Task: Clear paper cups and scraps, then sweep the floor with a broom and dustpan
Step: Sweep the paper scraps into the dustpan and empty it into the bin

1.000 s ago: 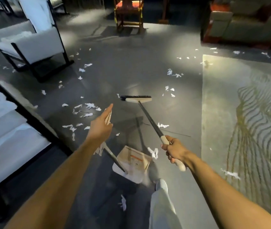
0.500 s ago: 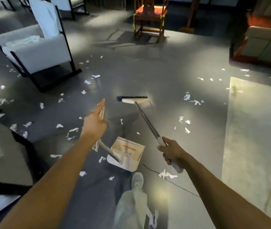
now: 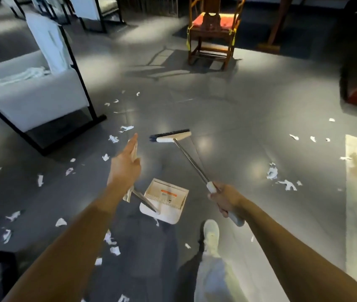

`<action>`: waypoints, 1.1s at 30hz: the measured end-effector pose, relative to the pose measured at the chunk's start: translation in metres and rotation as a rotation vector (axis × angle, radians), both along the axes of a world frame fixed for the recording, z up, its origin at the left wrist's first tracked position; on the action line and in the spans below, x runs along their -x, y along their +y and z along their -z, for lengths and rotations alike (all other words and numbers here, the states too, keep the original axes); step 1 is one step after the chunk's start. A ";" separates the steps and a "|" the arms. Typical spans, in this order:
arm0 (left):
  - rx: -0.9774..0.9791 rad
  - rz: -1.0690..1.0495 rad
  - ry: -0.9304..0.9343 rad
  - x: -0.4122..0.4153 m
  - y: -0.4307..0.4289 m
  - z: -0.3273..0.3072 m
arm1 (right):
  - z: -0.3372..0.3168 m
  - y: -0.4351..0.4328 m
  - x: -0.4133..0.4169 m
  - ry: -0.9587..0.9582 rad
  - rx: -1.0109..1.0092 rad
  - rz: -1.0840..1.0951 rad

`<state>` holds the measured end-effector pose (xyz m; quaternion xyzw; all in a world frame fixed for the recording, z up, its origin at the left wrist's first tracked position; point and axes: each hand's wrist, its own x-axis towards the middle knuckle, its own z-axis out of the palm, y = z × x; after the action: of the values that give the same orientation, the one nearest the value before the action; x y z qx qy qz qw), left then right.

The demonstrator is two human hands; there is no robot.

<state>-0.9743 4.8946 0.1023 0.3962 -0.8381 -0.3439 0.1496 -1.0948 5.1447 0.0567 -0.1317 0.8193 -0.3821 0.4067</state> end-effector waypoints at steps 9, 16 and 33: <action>0.023 -0.204 0.001 0.242 -0.170 -0.008 | -0.019 -0.186 0.285 0.074 -0.050 -0.221; 0.035 -0.304 0.042 0.385 -0.320 0.005 | -0.009 -0.352 0.426 -0.450 0.212 0.093; 0.100 -0.318 0.038 0.722 -0.724 0.022 | 0.057 -0.783 0.791 -0.261 -0.178 -0.188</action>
<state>-1.6962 4.1706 0.0806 0.5092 -0.7779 -0.2810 0.2377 -1.8855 4.3614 -0.0005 -0.1204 0.7742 -0.2825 0.5534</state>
